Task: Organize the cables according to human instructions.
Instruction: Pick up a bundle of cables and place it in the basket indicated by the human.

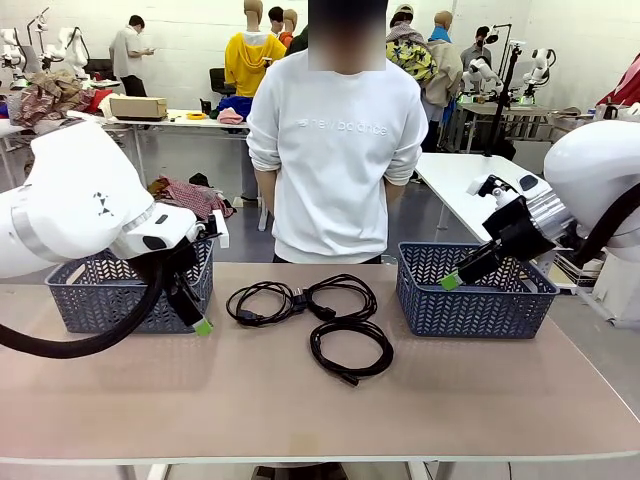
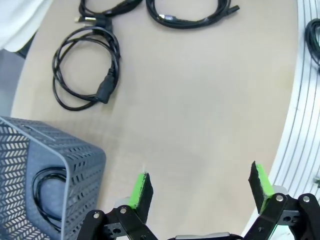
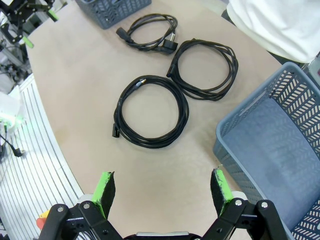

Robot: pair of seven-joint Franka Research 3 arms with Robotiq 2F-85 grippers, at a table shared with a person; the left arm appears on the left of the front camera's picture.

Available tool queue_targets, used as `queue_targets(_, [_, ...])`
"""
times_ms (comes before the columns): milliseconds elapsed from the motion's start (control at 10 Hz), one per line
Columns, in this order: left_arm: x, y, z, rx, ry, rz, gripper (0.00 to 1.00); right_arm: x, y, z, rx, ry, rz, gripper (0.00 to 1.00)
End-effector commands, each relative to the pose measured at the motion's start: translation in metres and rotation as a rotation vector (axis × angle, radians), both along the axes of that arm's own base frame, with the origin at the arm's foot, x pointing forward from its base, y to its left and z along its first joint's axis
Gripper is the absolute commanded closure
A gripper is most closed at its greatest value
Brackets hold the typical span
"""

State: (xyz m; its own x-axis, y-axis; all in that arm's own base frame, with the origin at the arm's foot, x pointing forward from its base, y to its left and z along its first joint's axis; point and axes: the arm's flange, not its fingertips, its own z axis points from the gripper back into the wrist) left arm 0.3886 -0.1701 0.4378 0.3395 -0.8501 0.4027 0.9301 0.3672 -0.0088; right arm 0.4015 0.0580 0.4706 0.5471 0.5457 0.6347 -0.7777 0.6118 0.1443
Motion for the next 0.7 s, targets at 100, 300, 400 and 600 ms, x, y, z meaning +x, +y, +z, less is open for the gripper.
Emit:
queue_targets(100, [0.0011, -0.0002, 0.0040, -0.009, -0.005, 0.006, 0.00, 0.0032, -0.0002, -0.0004, 0.020, -0.015, 0.015, 0.00])
queue_targets(300, [0.0011, -0.0002, 0.0040, -0.009, -0.005, 0.006, 0.00, 0.0032, -0.0002, -0.0004, 0.020, -0.015, 0.015, 0.00])
queue_targets(400, [0.0011, -0.0002, 0.0040, -0.009, -0.005, 0.006, 0.00, 0.0032, -0.0002, -0.0004, 0.020, -0.015, 0.015, 0.00])
queue_targets(600, [0.0011, -0.0002, 0.0040, -0.009, -0.005, 0.006, 0.00, 0.0032, -0.0002, -0.0004, 0.020, -0.015, 0.015, 0.00])
